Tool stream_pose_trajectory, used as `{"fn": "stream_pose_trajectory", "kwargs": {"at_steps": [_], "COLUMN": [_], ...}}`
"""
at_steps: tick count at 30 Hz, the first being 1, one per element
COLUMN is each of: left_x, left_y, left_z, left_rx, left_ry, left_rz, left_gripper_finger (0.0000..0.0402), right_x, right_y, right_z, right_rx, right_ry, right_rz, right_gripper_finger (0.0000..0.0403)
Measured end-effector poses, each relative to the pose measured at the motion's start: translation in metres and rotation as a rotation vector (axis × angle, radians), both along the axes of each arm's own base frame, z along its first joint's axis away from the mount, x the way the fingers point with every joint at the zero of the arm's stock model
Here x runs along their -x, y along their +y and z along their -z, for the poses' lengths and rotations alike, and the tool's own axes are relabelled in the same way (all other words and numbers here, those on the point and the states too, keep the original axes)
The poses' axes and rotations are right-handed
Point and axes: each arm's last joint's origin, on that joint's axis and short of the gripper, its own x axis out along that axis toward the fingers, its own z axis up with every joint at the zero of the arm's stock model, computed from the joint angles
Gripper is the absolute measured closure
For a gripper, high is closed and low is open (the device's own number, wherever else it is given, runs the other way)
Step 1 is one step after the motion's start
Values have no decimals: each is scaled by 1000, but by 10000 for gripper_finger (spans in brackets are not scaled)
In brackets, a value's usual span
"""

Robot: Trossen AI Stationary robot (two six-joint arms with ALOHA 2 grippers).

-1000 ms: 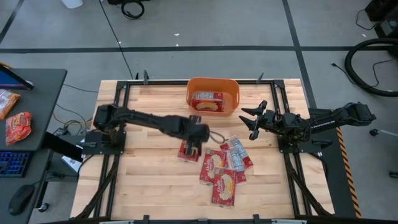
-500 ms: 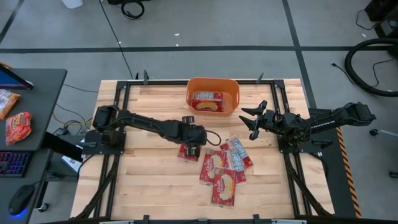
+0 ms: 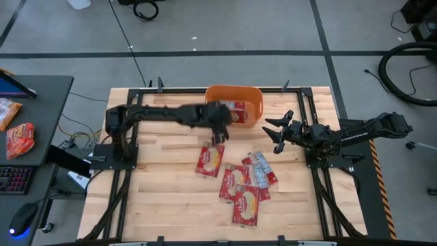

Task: Sort popcorn bags into baskets
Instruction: Put the red popcorn bag into the orange bin

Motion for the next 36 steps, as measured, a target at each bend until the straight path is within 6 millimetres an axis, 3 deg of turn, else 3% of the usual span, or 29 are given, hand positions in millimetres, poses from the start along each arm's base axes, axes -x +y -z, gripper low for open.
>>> {"fn": "stream_pose_trajectory", "kwargs": {"at_steps": [6, 15, 22, 29, 31, 34, 36], "left_x": [2, 2, -2, -4, -4, -4, -8], "left_y": [42, 85, 83, 76, 76, 76, 78], "left_z": [-17, 20, 34, 33, 33, 24, 8], "left_rx": [31, 183, 126, 120, 112, 118, 108], "left_ry": [-76, -48, 29, 40, 37, 57, 35], "left_rz": [-28, -10, 93, 119, 117, 115, 115], "left_gripper_finger": [239, 239, 254, 374, 390, 390, 393], "right_x": [0, 0, 0, 0, 0, 0, 0], "right_y": [0, 0, 0, 0, 0, 0, 0], "right_z": [0, 0, 0, 0, 0, 0, 0], "right_rx": [0, 0, 2, 3, 1, 1, 1], "right_ry": [0, 2, 4, 4, 3, 3, 3], "right_rz": [2, 1, 1, 3, 2, 2, 2], "right_gripper_finger": [223, 223, 223, 223, 223, 223, 223]}}
